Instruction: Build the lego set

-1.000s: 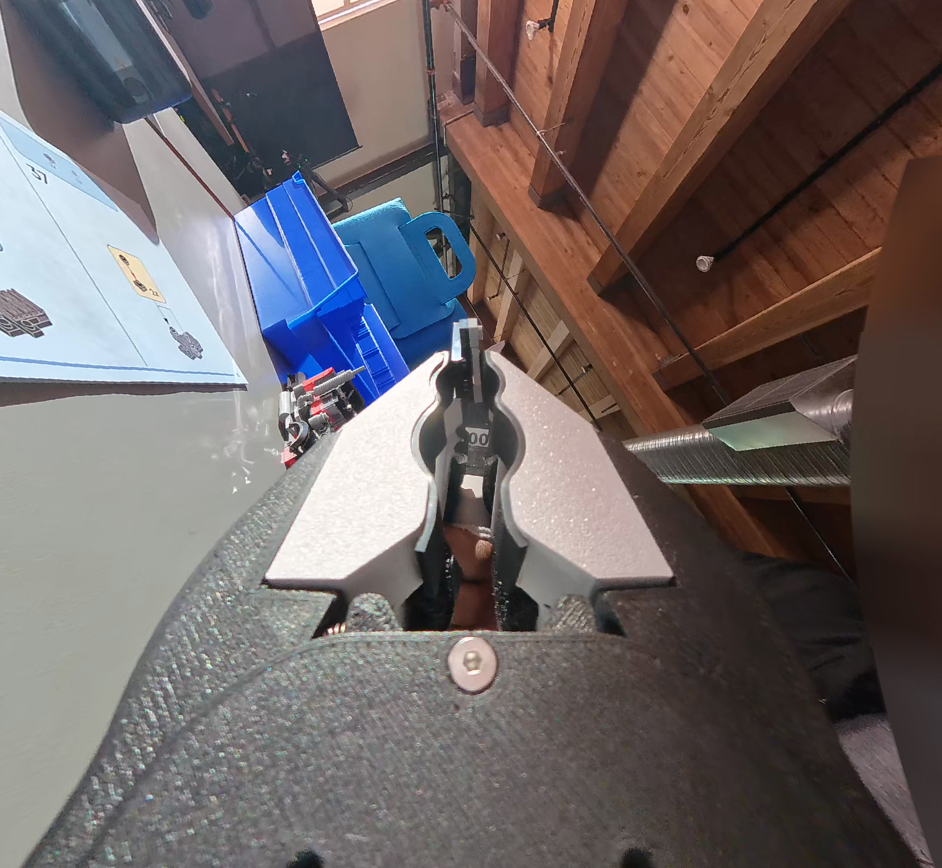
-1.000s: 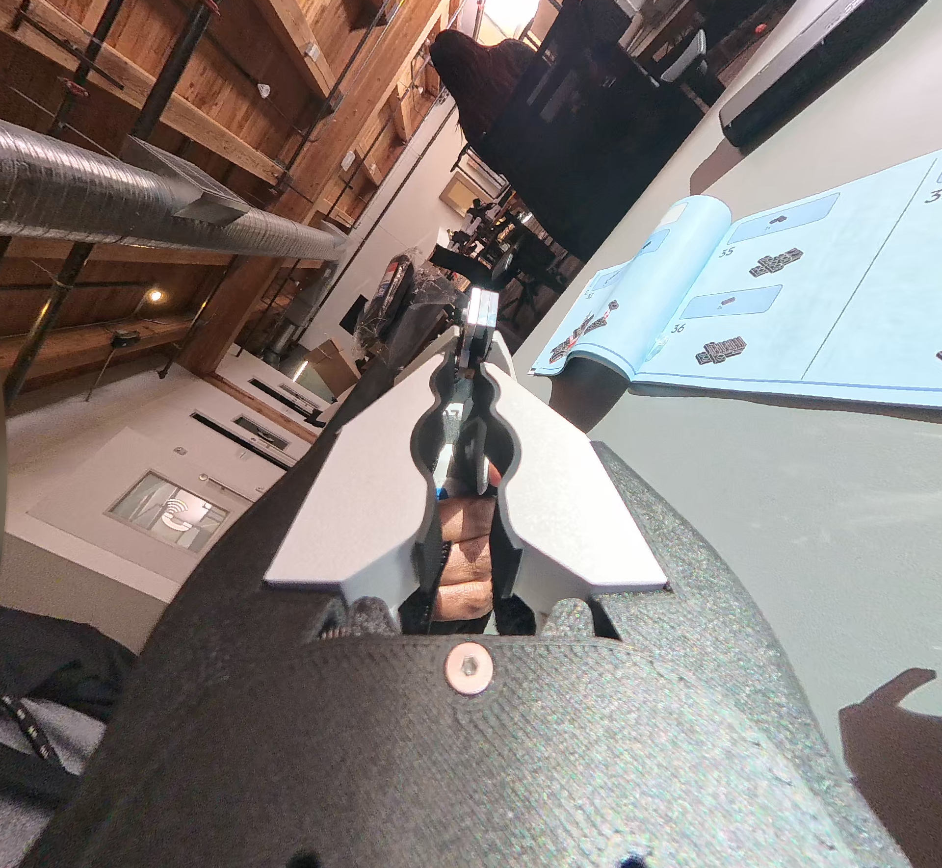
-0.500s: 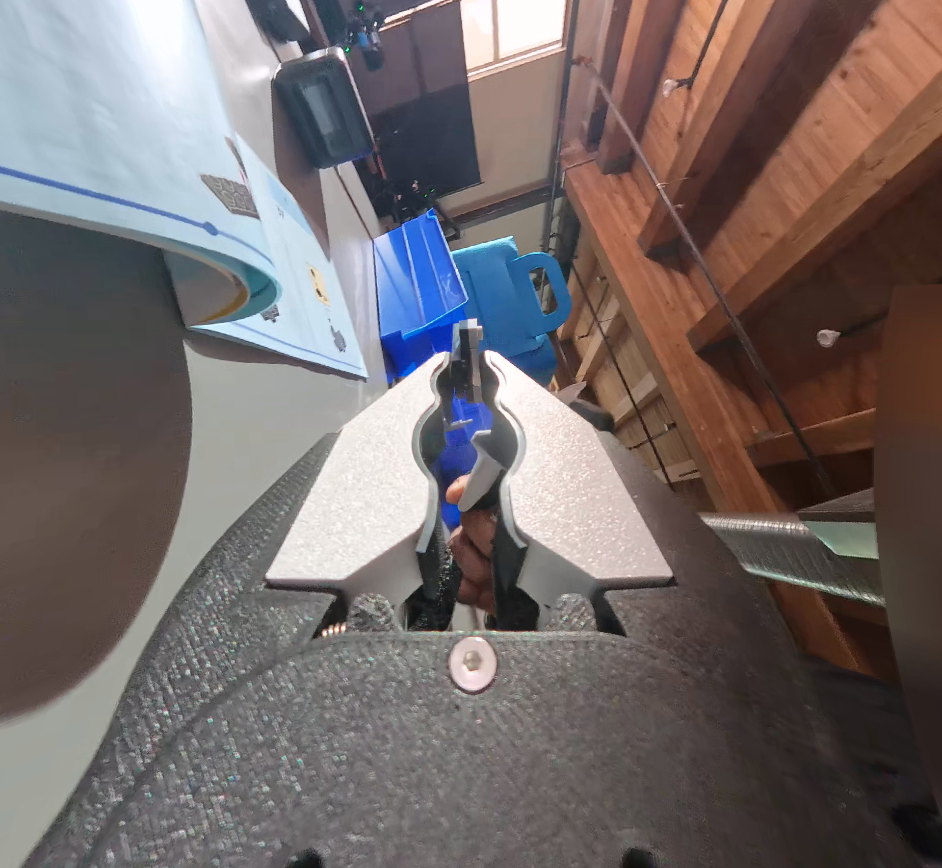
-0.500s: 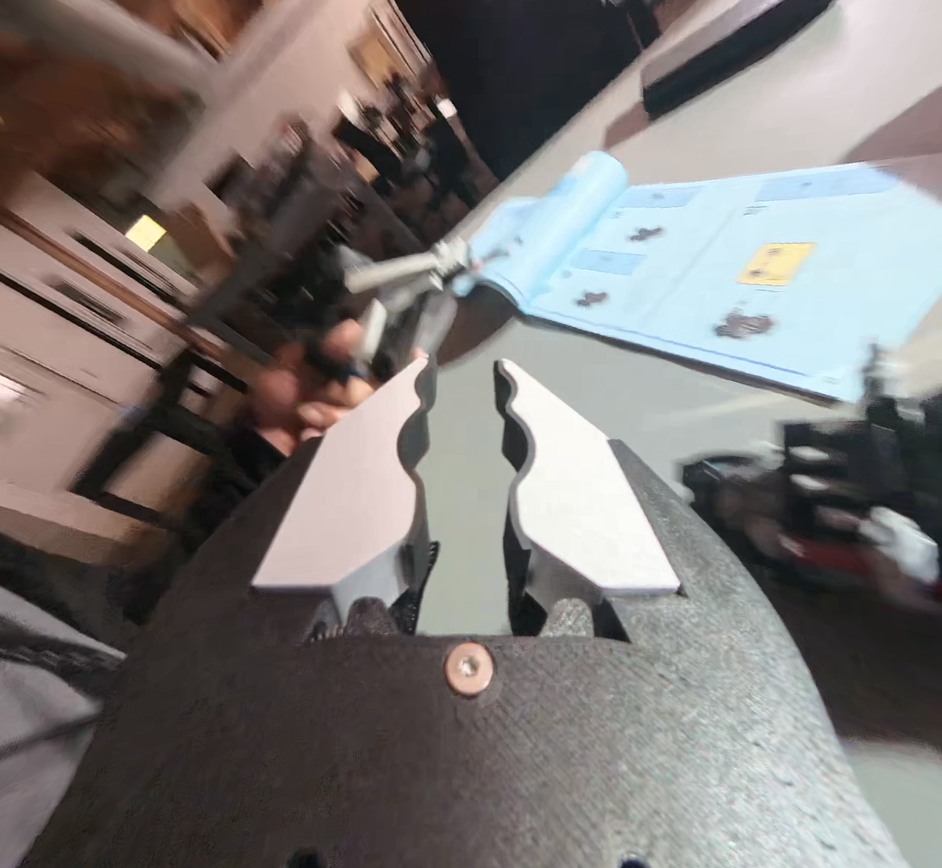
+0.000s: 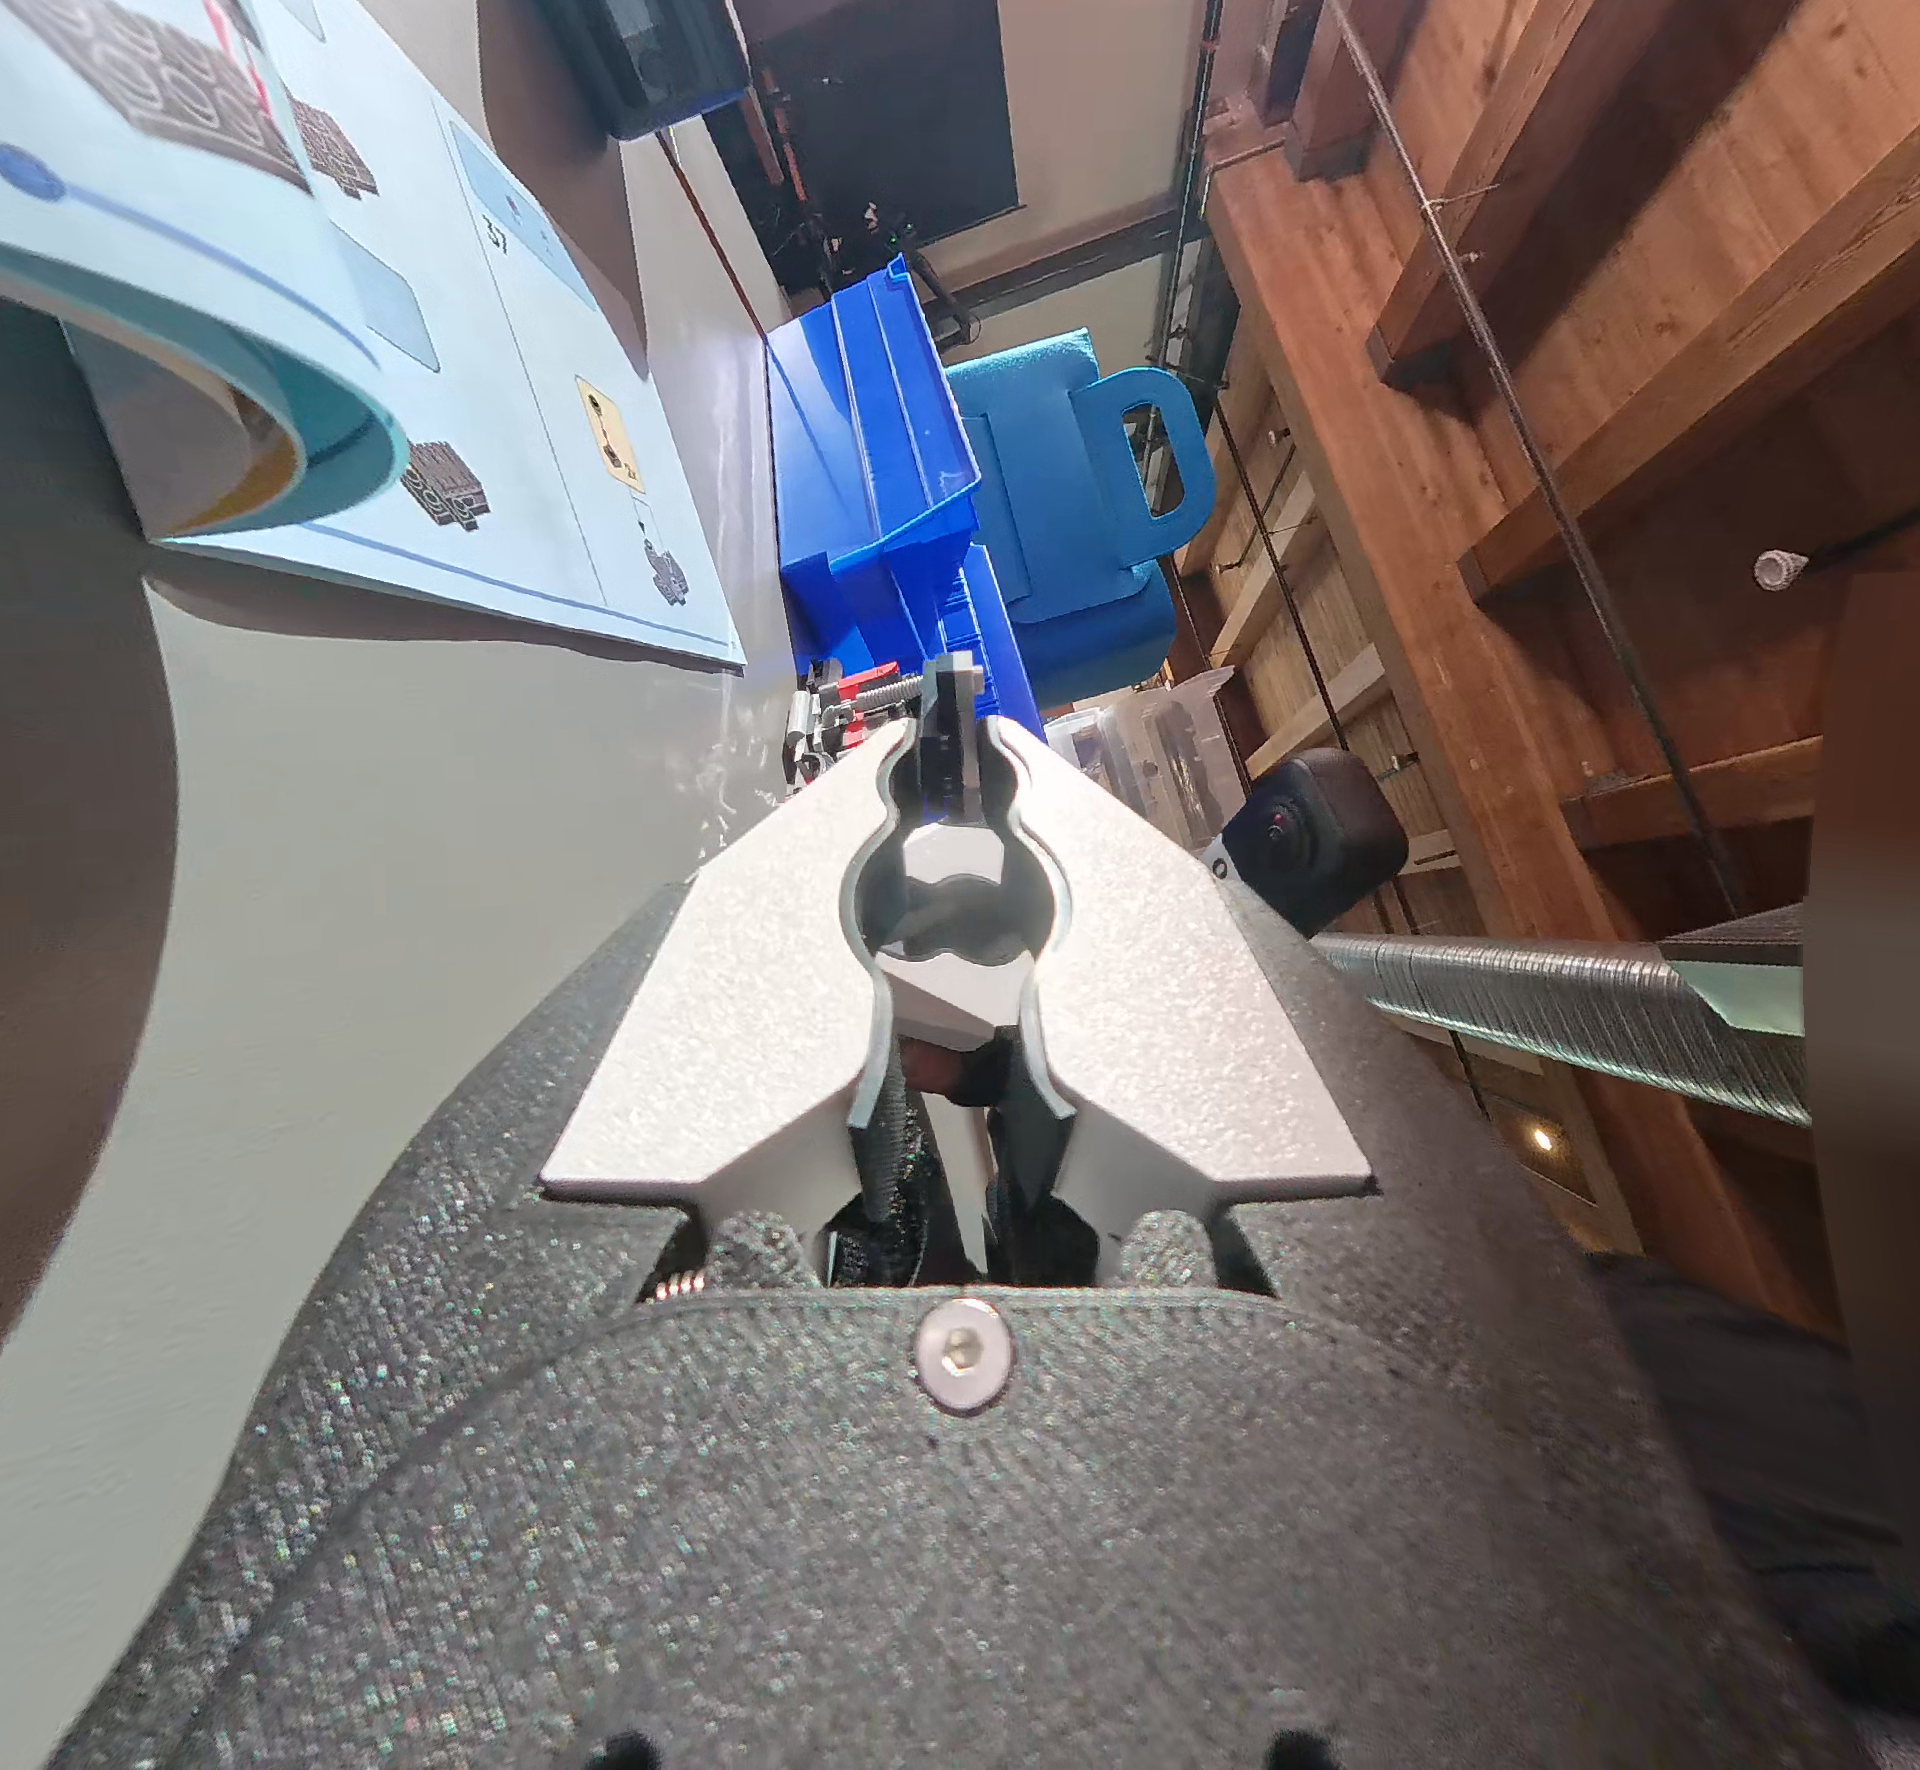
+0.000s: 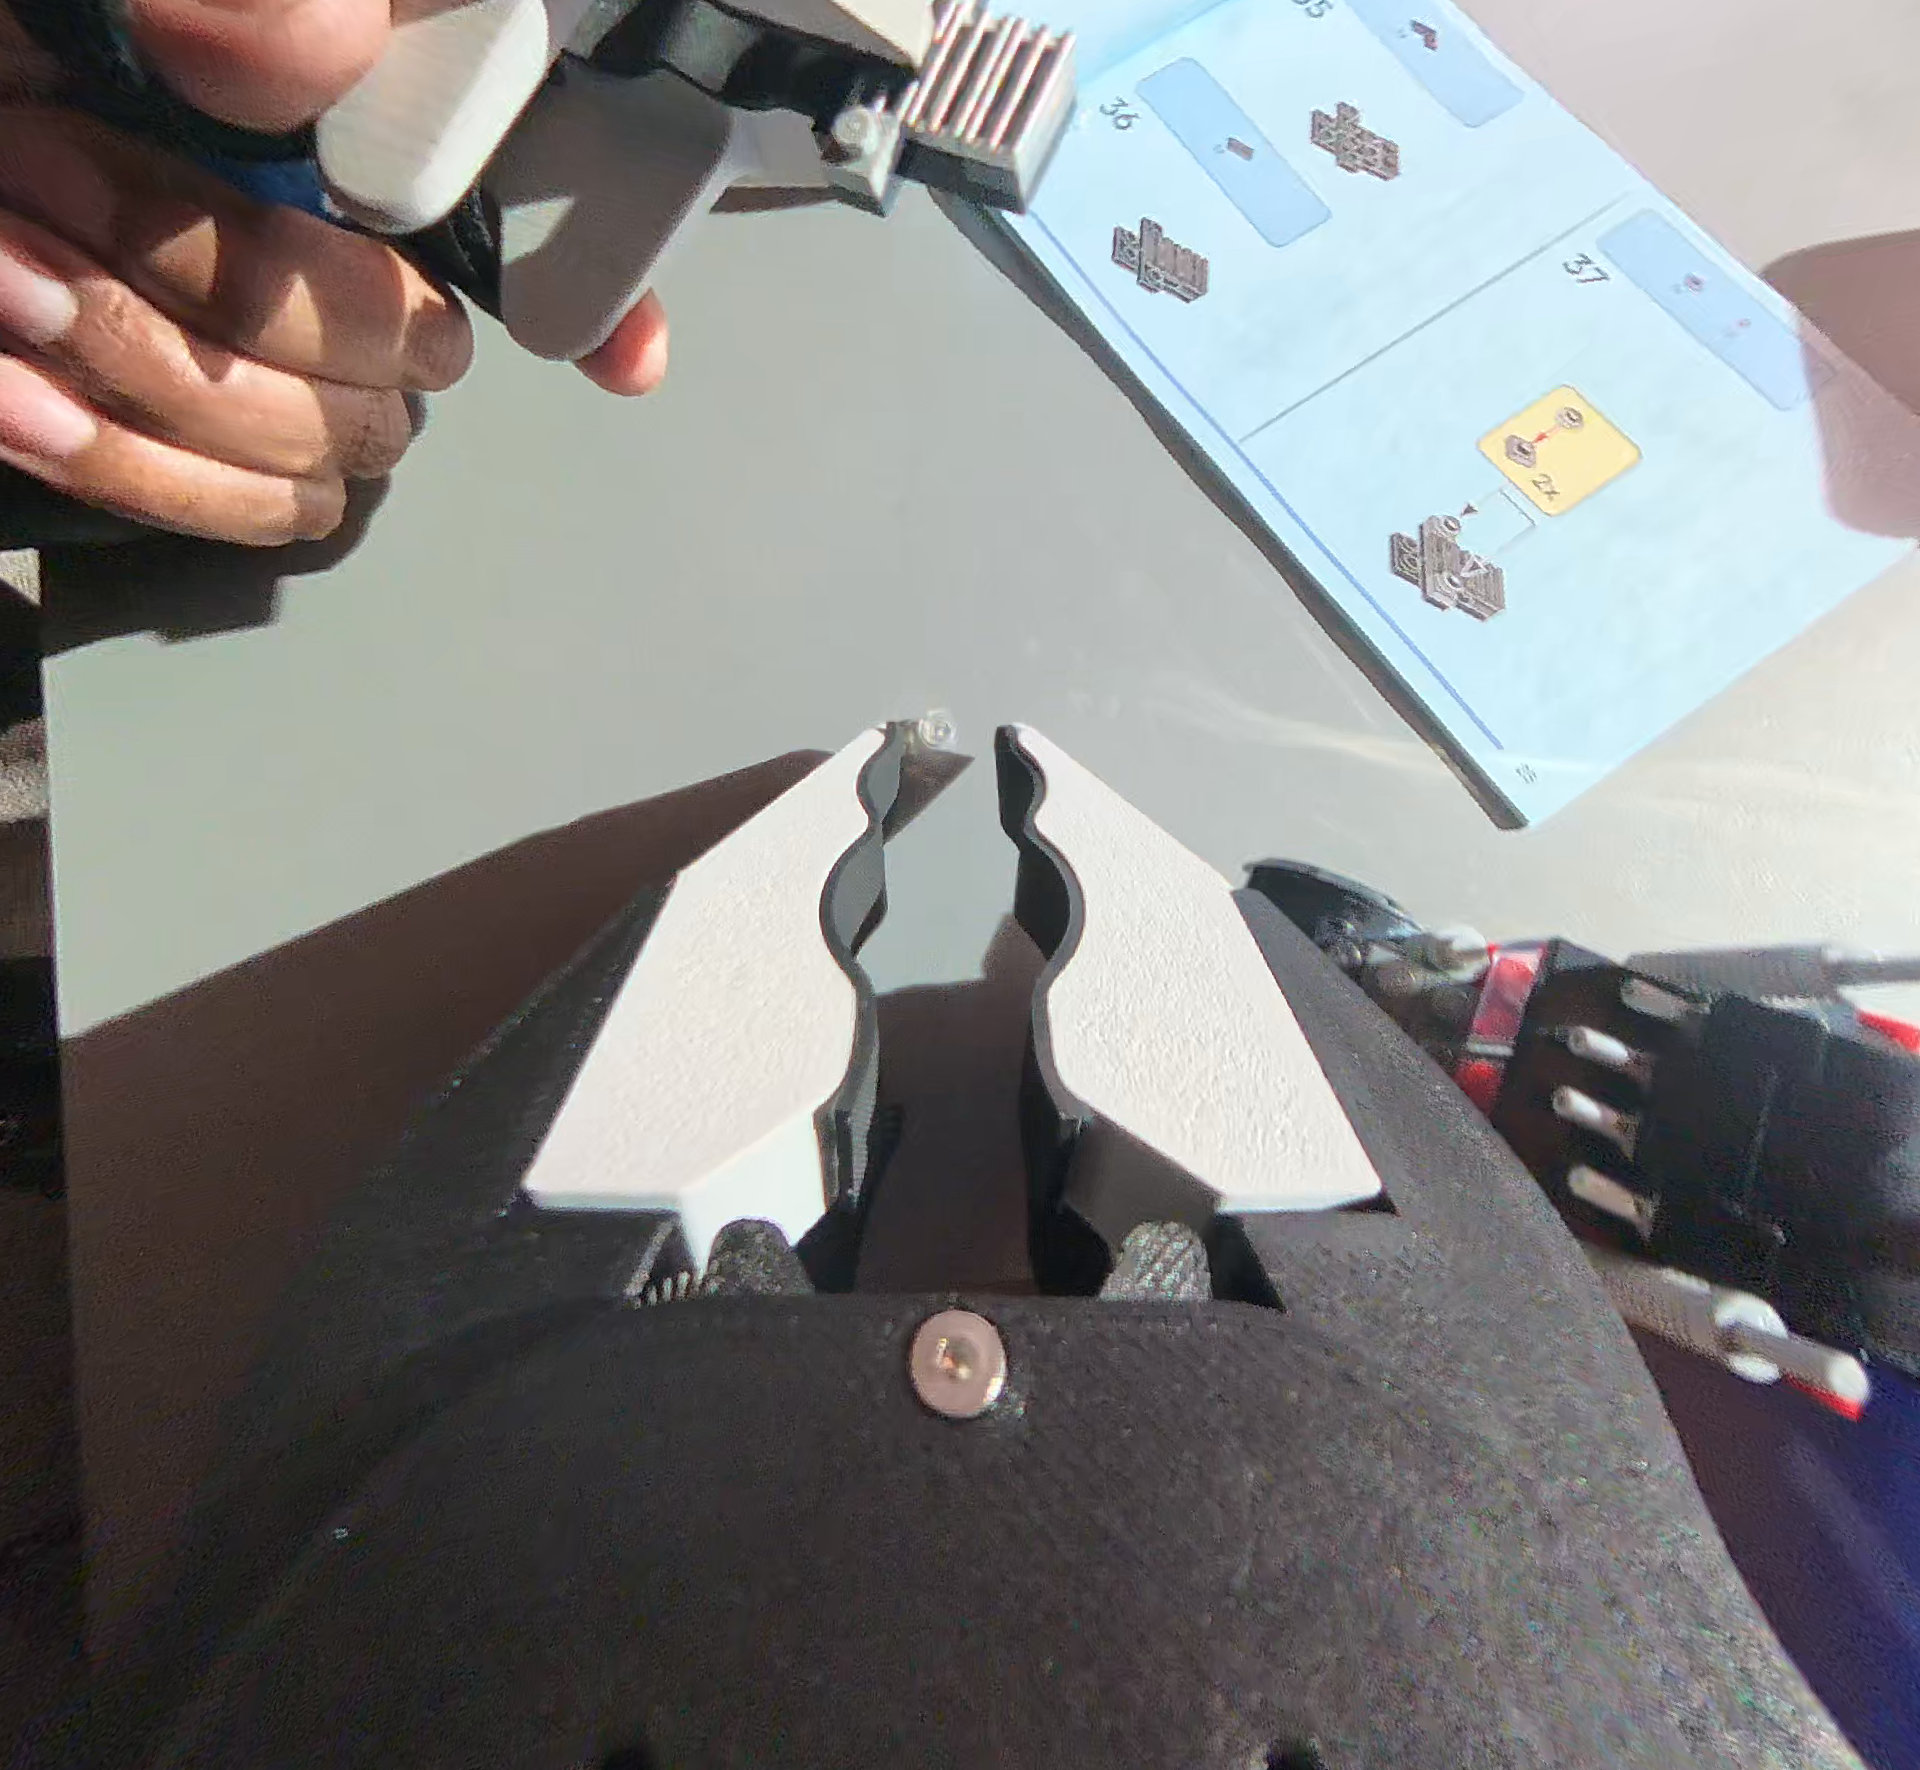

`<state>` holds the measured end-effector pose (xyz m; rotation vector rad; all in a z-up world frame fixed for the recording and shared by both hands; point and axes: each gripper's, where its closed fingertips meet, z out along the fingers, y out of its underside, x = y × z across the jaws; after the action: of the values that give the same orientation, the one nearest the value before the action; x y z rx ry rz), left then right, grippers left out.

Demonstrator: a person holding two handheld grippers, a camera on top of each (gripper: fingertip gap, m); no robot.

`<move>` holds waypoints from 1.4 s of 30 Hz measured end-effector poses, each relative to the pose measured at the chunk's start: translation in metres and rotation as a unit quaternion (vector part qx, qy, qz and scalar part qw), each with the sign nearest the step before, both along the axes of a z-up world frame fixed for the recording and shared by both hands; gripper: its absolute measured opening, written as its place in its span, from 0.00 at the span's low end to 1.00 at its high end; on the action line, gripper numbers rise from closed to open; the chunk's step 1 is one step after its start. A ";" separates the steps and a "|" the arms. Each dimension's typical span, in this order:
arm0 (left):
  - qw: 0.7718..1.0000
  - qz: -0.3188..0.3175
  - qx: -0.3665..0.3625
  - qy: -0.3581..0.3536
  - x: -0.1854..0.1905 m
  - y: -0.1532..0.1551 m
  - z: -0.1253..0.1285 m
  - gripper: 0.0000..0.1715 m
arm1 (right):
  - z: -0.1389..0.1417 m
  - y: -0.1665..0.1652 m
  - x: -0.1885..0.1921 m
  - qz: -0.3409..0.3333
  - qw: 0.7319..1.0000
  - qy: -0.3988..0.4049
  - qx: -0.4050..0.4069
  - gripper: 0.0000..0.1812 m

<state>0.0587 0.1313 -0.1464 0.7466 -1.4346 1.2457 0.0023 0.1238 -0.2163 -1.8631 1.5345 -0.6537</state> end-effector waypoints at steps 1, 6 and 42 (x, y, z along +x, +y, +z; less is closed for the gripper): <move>1.000 0.000 -0.001 0.000 0.000 0.000 0.000 0.05 | -0.002 0.001 0.001 0.006 1.000 0.006 -0.003 0.10; 1.000 -0.002 -0.007 0.007 0.001 0.000 0.002 0.05 | -0.004 0.004 0.003 0.017 1.000 0.007 -0.020 0.05; 0.988 0.150 -0.033 0.020 0.084 0.044 0.008 0.06 | 0.029 0.127 0.050 0.271 0.956 -0.110 0.003 0.17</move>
<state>0.1424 0.1757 -0.1386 0.9627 -1.2730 1.4906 0.0522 0.2506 -0.1875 -2.0069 0.8251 -0.5662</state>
